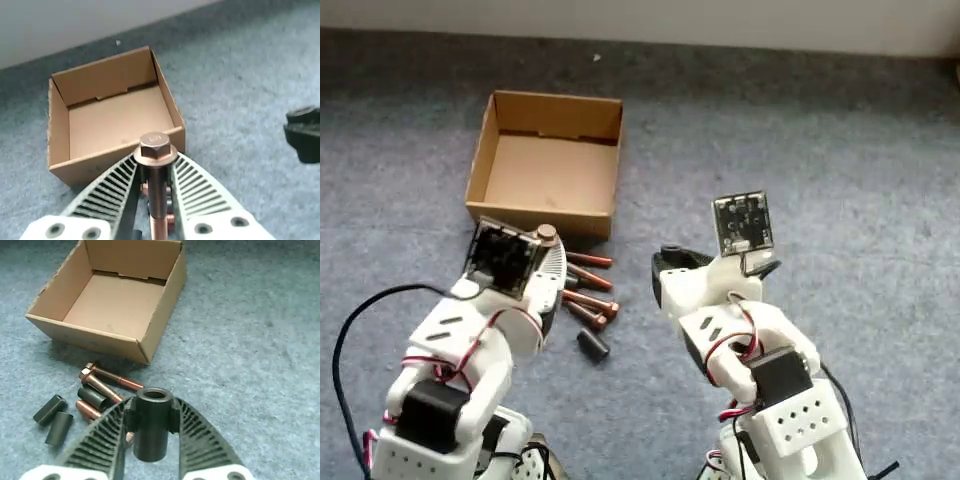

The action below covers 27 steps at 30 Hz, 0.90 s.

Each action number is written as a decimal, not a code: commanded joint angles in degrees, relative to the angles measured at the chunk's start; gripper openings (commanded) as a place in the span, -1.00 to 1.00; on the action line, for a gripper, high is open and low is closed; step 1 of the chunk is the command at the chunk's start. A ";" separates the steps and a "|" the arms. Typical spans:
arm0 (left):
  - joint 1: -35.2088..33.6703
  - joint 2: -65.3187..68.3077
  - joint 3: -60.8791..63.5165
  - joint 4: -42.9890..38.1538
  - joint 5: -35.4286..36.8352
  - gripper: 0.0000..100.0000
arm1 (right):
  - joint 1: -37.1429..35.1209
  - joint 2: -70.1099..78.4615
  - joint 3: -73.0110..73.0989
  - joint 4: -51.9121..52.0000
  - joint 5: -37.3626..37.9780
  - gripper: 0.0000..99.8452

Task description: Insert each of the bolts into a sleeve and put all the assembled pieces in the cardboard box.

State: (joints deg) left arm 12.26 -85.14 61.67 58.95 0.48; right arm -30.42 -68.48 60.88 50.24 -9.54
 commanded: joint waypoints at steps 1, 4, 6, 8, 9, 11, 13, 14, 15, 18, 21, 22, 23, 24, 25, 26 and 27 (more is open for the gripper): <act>-0.66 -9.71 -2.86 -0.79 3.78 -0.99 | -3.74 -1.63 -2.59 -3.21 -0.09 -0.99; -0.66 -12.44 -2.77 -3.43 4.40 -0.99 | -6.11 -1.71 -0.84 -6.37 -0.09 -0.99; -0.66 -12.97 -2.77 -5.63 4.40 -0.99 | -8.04 -1.71 0.13 -9.01 -0.09 -0.99; -0.66 -12.88 -2.86 -7.82 4.40 -0.99 | -9.54 -1.71 1.27 -11.82 0.00 -0.99; -0.66 -12.88 -2.86 -8.79 4.40 -0.99 | -10.15 -1.71 1.80 -13.14 0.26 -0.99; -0.66 -12.88 -2.86 -10.20 4.48 -0.99 | -11.30 -1.71 3.30 -15.87 4.40 -0.99; -0.66 -12.88 -2.86 -11.60 4.48 -0.99 | -12.26 -2.15 6.11 -19.38 9.93 -0.99; -0.66 -12.88 -2.86 -12.31 4.48 -0.99 | -12.70 -3.21 7.96 -21.67 11.87 -0.99; -0.66 -12.88 -2.86 -12.84 4.48 -0.99 | -13.14 -4.97 10.33 -24.31 13.01 -0.99; -0.66 -12.88 -2.77 -14.86 4.57 -0.99 | -14.02 -11.65 16.66 -29.93 14.68 -0.99; -0.66 -12.88 -2.68 -16.44 9.23 -0.99 | -15.34 -17.80 20.70 -30.64 14.77 -0.99; -0.66 -12.88 -2.68 -16.88 10.90 -0.99 | -15.78 -19.56 21.76 -30.64 14.77 -0.99; -0.66 -12.88 -2.68 -17.32 12.22 -0.99 | -16.31 -21.41 22.64 -30.64 14.77 -0.99; -0.40 -12.88 -2.68 -17.58 13.36 -0.99 | -16.84 -22.99 23.43 -30.64 14.77 -0.99; -0.40 -12.88 -2.59 -18.02 14.15 -0.99 | -17.27 -24.57 24.22 -30.64 14.86 -0.99; -0.31 -12.88 -2.51 -18.11 15.03 -0.99 | -17.63 -25.98 24.84 -30.64 14.86 -0.99; -0.31 -12.88 -2.51 -18.11 16.00 -0.99 | -18.07 -27.30 25.27 -30.64 14.95 -0.99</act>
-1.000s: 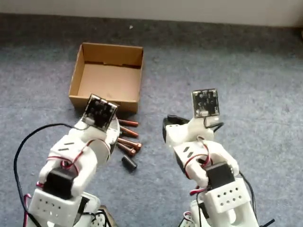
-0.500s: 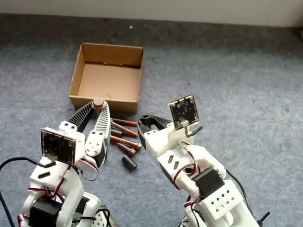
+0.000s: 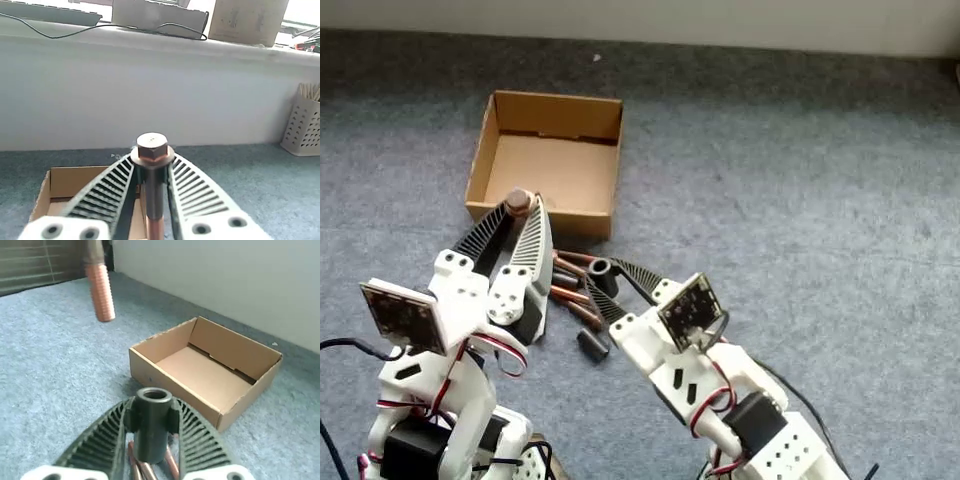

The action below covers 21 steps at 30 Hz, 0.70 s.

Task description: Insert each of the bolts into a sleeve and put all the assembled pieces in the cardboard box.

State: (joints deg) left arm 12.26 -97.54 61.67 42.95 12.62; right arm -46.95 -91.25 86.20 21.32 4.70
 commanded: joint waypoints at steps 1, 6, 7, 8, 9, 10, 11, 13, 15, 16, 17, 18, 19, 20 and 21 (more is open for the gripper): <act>-0.22 -0.48 -2.51 -2.11 4.75 -0.99 | -1.98 -5.41 0.40 -1.71 1.14 -0.99; 6.73 -0.84 -2.42 -1.67 5.01 -0.99 | -4.35 -9.19 3.82 -1.71 4.57 -0.99; 8.31 -0.84 -2.07 -1.58 5.01 -0.99 | -4.35 -9.71 4.00 -1.71 4.57 -0.99; 9.71 -0.92 -1.54 -1.32 5.01 -0.99 | -4.26 -10.33 3.91 -1.71 4.57 -0.99; 10.59 -0.92 -1.01 -1.23 5.01 -0.99 | -4.26 -10.95 3.91 -1.71 4.57 -0.99; 11.21 -0.92 -0.57 -1.23 4.92 -0.99 | -4.18 -11.47 3.91 -1.63 4.57 -0.99; 11.82 -0.92 -0.22 -1.23 4.92 -0.99 | -4.18 -11.65 3.91 -1.54 4.57 -0.99; 12.09 -0.92 0.31 -1.23 4.92 -0.99 | -4.18 -12.18 3.91 -1.54 4.57 -0.99; 12.44 -0.92 0.40 -0.70 4.92 -0.99 | -4.00 -12.44 4.00 -1.45 4.75 -0.99; 12.53 -0.92 0.40 0.26 4.92 -0.99 | -4.00 -12.44 3.91 -1.45 4.75 -0.99; 12.62 -0.92 0.22 1.32 4.92 -0.99 | -4.00 -12.44 3.91 -1.45 4.75 -0.99; 12.62 -0.92 0.04 2.20 4.84 -0.99 | -4.00 -12.44 3.91 -1.45 4.75 -0.99; 12.62 -0.92 -0.04 2.90 4.13 -0.99 | -4.00 -12.44 4.00 -1.45 4.75 -0.99; 12.62 -0.92 -0.04 3.43 2.73 -0.99 | -4.00 -12.44 4.00 -1.45 4.84 -0.99; 12.62 -0.92 0.22 4.13 1.32 -0.99 | -3.82 -12.44 3.91 -1.45 4.84 -0.99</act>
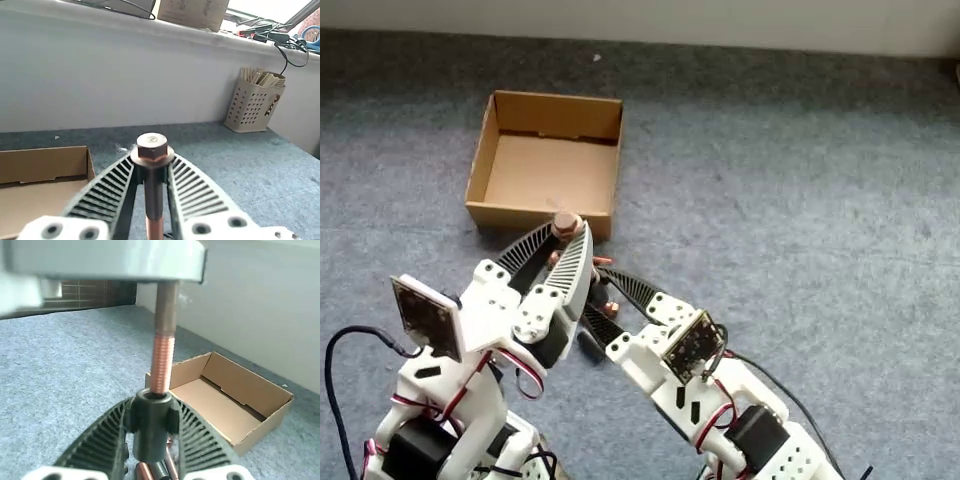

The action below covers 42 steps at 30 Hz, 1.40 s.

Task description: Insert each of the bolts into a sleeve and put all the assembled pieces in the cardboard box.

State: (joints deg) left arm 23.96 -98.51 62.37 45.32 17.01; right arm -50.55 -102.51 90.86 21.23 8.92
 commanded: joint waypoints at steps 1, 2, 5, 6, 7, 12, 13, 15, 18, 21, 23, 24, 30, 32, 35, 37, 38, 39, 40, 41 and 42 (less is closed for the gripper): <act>0.92 0.04 -0.40 2.73 -3.78 -0.99 | 0.57 -1.19 -0.75 -1.36 0.53 -0.99; 0.92 0.04 -0.31 3.78 -4.04 -0.99 | 1.10 -1.19 -0.75 -1.36 0.44 -0.99; 1.01 0.04 -0.31 6.24 -4.04 -0.99 | 1.54 -1.19 -0.75 -1.36 0.44 -0.99; 1.01 0.04 -0.31 6.42 -4.13 -0.99 | 1.45 -0.92 -0.75 -1.36 0.44 -0.99; 1.01 0.04 -0.31 6.51 -4.13 -0.99 | 1.45 -0.84 -0.75 -1.36 0.44 -0.99; 0.84 0.04 1.19 6.51 -4.40 -0.93 | 1.71 -1.10 -0.57 -1.36 0.53 -0.99; 0.57 0.04 1.27 6.68 -4.40 -0.85 | 1.71 -1.10 -0.57 -1.36 0.53 -0.99; 0.31 0.04 0.66 9.14 -4.40 -0.63 | 1.71 -1.19 -0.57 -1.36 0.53 -0.99; -2.33 0.04 -1.89 14.07 -4.48 -0.46 | 1.71 -1.19 -0.57 -1.27 0.44 -0.99; -3.82 0.04 -4.18 17.41 -8.09 -0.46 | 1.71 -0.75 -0.75 0.84 0.35 -0.99; -5.58 0.04 -4.97 19.16 -10.37 -0.46 | 1.71 -1.10 -0.84 3.03 0.35 -0.99; -6.99 0.04 -5.05 19.52 -10.99 -0.46 | 1.71 -1.10 -0.84 3.74 0.35 -0.99; -17.98 -0.04 -4.79 22.42 -13.89 -0.46 | 6.46 -0.75 -0.92 9.27 -8.26 -0.99; -21.58 -0.04 -4.79 24.62 -14.33 -0.46 | 9.10 -0.57 -1.98 11.30 -10.46 -0.99; -28.18 -0.04 -4.35 28.57 -15.38 -0.46 | 11.82 -0.48 -3.30 15.08 -11.87 -0.99; -32.22 -0.13 -2.33 29.63 -15.38 -0.46 | 12.70 -0.22 -4.62 17.45 -12.75 -0.99; -34.15 -0.13 -0.66 29.63 -15.38 -0.46 | 12.79 0.75 -5.67 18.42 -13.10 -0.99; -36.00 -0.13 1.45 29.45 -15.38 -0.48 | 12.97 2.33 -6.99 19.12 -13.63 -0.99; -37.85 -0.13 3.82 29.36 -15.38 -0.52 | 12.97 4.53 -8.66 19.65 -14.42 -0.99; -39.60 -0.13 6.37 29.36 -15.38 -0.56 | 12.97 7.52 -10.59 19.91 -15.21 -0.99; -41.45 -0.13 8.84 28.75 -15.38 -0.61 | 12.97 10.95 -12.79 19.91 -16.26 -0.99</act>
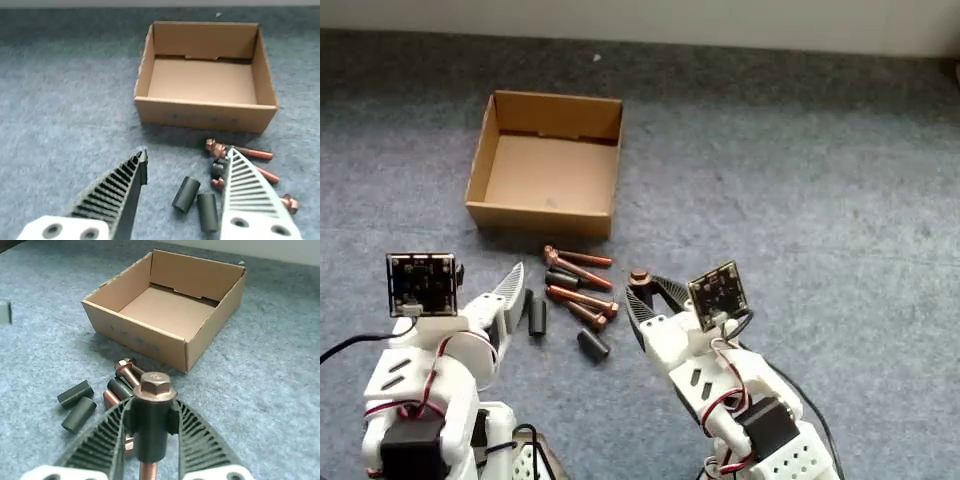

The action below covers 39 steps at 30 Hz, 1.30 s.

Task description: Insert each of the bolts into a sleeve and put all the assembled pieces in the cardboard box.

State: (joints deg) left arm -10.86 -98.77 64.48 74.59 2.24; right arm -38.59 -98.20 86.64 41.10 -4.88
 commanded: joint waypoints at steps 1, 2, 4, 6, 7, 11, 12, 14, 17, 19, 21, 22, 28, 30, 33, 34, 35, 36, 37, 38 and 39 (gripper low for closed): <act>-8.22 0.13 9.19 -2.02 -0.62 -0.66 | 1.01 10.59 -11.03 0.04 -3.25 -0.99; -9.71 0.13 11.65 -3.69 -0.62 -0.70 | 1.01 14.81 -13.67 0.04 -3.96 -0.99; -12.53 0.13 16.22 -7.65 -0.70 -0.77 | 1.01 23.69 -19.12 -0.22 -4.40 -0.99; -14.73 0.13 20.53 -11.69 -0.70 -0.81 | 1.01 32.40 -24.84 -0.31 -4.40 -0.99; -15.52 0.13 22.55 -13.45 -0.70 -0.82 | 1.01 36.53 -27.65 -0.40 -4.40 -0.99; -16.40 0.13 26.59 -18.64 -0.70 -0.82 | 1.01 50.68 -38.11 -4.88 -4.04 -0.99; -16.31 0.22 26.68 -18.73 -0.70 -0.82 | 1.01 53.76 -40.13 -6.73 -3.96 -0.99; -16.04 0.22 27.12 -18.64 -0.70 -0.82 | 1.01 59.74 -43.91 -10.59 -3.96 -0.99; -16.04 0.22 27.21 -18.64 -0.70 -0.82 | 1.01 67.47 -49.19 -16.92 -2.90 -0.99; -16.13 0.22 27.21 -18.64 -0.70 -0.82 | 1.01 72.57 -51.47 -22.37 -0.70 -0.99; -16.22 0.22 27.21 -18.64 -0.70 -0.82 | 1.01 77.76 -53.05 -28.53 0.88 -0.99; -16.22 0.22 27.21 -18.64 -0.70 -0.82 | 1.01 80.31 -53.58 -31.52 1.58 -0.99; -16.31 0.22 27.21 -18.64 -0.70 -0.82 | 1.01 95.52 -56.66 -44.79 3.60 -0.99; -16.31 0.22 27.21 -18.64 -0.70 -0.82 | 1.19 99.82 -57.98 -47.16 3.60 -0.98; -16.31 0.22 27.21 -18.64 -0.70 -0.82 | 1.80 104.04 -60.53 -47.08 3.34 -0.98; -16.31 0.22 27.21 -18.64 -0.70 -0.82 | 1.89 104.75 -61.32 -46.29 3.34 -0.97; -16.31 0.22 27.21 -18.64 -0.70 -0.82 | 1.89 105.01 -62.02 -44.88 3.34 -0.95; -16.31 0.22 27.21 -18.64 -0.70 -0.82 | 1.89 105.01 -62.55 -43.21 3.34 -0.91; -16.31 0.22 27.21 -18.64 -0.70 -0.82 | 1.89 104.84 -63.16 -41.45 3.34 -0.85; -16.31 0.22 27.21 -18.64 -0.70 -0.82 | 1.89 104.66 -64.13 -39.52 3.34 -0.80; -16.31 0.22 27.21 -18.64 -0.70 -0.82 | 1.89 104.04 -65.01 -37.23 3.34 -0.76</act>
State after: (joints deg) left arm -26.68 -98.15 91.91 57.01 2.24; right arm -38.24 7.91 26.95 -0.40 -1.89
